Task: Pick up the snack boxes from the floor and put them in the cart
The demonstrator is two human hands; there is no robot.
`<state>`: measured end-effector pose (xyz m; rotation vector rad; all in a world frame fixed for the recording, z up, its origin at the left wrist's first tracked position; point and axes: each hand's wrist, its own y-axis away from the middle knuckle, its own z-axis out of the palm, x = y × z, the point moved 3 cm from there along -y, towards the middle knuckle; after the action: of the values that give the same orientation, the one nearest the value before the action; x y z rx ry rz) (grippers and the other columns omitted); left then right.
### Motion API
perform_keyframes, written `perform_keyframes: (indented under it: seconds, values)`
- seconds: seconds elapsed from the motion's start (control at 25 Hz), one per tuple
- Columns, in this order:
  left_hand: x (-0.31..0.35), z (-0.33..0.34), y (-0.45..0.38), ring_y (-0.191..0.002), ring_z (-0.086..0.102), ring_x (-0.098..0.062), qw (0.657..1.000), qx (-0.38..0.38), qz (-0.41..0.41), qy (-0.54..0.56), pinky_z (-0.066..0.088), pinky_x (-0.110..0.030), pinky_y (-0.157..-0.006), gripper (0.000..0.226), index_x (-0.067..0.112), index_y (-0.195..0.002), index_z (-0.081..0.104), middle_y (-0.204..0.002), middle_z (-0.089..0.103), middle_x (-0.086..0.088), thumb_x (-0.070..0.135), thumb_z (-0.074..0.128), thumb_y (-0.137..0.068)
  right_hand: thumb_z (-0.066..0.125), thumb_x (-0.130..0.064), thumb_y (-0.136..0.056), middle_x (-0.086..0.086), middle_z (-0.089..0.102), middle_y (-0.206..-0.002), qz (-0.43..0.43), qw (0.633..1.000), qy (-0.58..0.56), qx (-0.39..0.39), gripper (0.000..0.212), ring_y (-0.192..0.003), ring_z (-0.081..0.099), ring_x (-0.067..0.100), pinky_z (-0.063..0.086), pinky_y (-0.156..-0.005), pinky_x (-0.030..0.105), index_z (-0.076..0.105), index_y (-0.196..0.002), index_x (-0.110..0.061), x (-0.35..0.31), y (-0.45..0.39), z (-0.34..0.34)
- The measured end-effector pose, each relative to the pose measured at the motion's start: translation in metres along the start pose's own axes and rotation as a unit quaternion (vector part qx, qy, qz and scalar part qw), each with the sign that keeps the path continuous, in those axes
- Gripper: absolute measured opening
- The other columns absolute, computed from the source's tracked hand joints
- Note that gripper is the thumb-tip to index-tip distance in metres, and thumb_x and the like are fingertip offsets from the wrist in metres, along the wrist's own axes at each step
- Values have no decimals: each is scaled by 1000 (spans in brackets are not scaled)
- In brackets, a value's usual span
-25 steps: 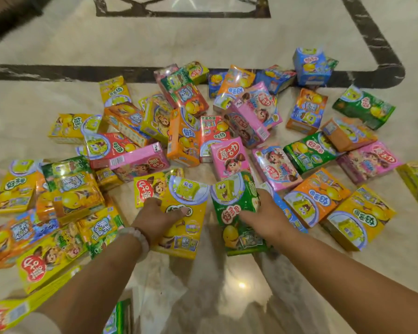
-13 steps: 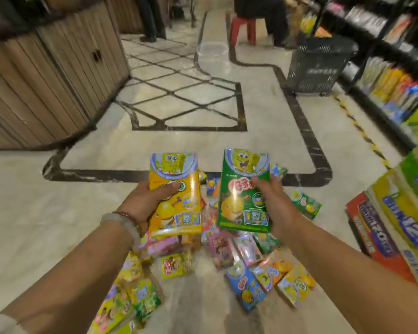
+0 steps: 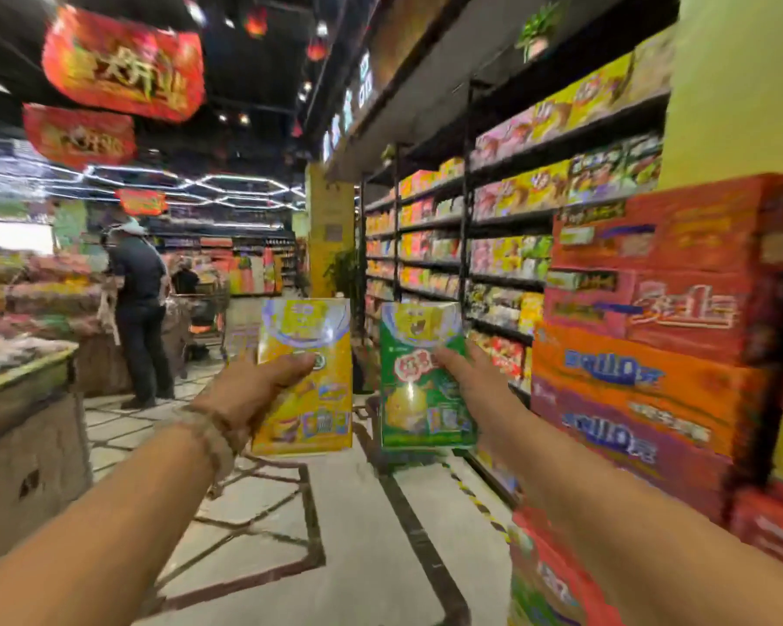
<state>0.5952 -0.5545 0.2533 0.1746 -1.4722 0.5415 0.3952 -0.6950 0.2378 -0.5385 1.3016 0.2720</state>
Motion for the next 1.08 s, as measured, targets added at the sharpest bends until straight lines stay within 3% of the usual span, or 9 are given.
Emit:
perform_keyframes:
  seconds: [0.08, 0.16, 0.32, 0.44, 0.6, 0.76, 0.84, 0.92, 1.08]
  values:
    - [28, 33, 14, -56, 69, -23, 999, -43, 17, -9, 58, -42, -51, 34, 4, -103, 65, -76, 73, -12, 16, 72, -72, 73, -50, -74, 10, 57, -132, -48, 997, 32, 43, 76, -105, 64, 35, 51, -88, 57, 40, -138, -27, -45, 37, -21]
    - [45, 68, 30, -51, 68, -16, 994, -108, 30, 11, 54, -30, -43, 11, 7, -95, 64, -65, 72, -5, 10, 61, -85, 77, -62, -58, 8, 57, -130, -73, 990, 73, 101, 91, -106, 63, 35, 51, -87, 60, 42, -135, -31, -77, 80, -46]
    - [61, 149, 71, -54, 69, -15, 972, -230, 19, 45, 54, -27, -46, 17, 7, -103, 63, -67, 72, -5, 8, 58, -87, 62, -30, -89, 8, 66, -103, -99, 966, 79, 225, 35, -80, 68, 26, 58, -67, 40, 51, -120, -18, -123, 196, -99]
    - [65, 223, 119, -66, 71, -23, 942, -327, 3, 72, 59, -41, -59, 31, 10, -110, 64, -85, 73, -11, 15, 66, -80, 58, -26, -93, 2, 67, -94, -106, 935, 117, 319, 22, -66, 68, 14, 54, -49, 26, 51, -114, -21, -153, 301, -139]
    - [69, 334, 223, -96, 66, -37, 883, -462, -5, 77, 49, -59, -88, 58, 12, -112, 65, -107, 69, -18, 25, 83, -58, 58, -30, -93, 4, 68, -104, -114, 871, 161, 450, 37, -77, 69, 17, 54, -57, 27, 47, -126, -21, -193, 458, -194]
    - [67, 447, 352, -95, 67, -34, 835, -539, -42, 105, 50, -59, -86, 89, 11, -123, 55, -111, 67, -17, 37, 90, -45, 56, -31, -94, 0, 65, -95, -109, 801, 186, 559, 31, -75, 65, 13, 53, -55, 22, 41, -119, -21, -230, 636, -231]
    - [66, 508, 433, -94, 68, -33, 796, -591, -67, 115, 51, -58, -84, 102, 13, -125, 53, -112, 67, -15, 45, 92, -36, 58, -31, -92, 5, 65, -106, -118, 754, 192, 617, 39, -83, 65, 18, 57, -66, 28, 41, -126, -21, -248, 736, -243]
    - [69, 553, 526, -92, 69, -34, 743, -651, -87, 128, 52, -58, -82, 89, 11, -123, 55, -108, 69, -17, 38, 90, -46, 60, -29, -91, 13, 67, -113, -118, 706, 200, 669, 43, -90, 67, 28, 57, -80, 43, 46, -130, -19, -259, 831, -250]
    - [74, 624, 697, -76, 71, -28, 651, -736, -117, 143, 56, -53, -72, 42, 7, -116, 61, -95, 72, -17, 17, 70, -77, 58, -25, -92, 13, 70, -103, -115, 607, 202, 760, 26, -85, 70, 30, 56, -78, 46, 54, -117, -19, -275, 993, -260]
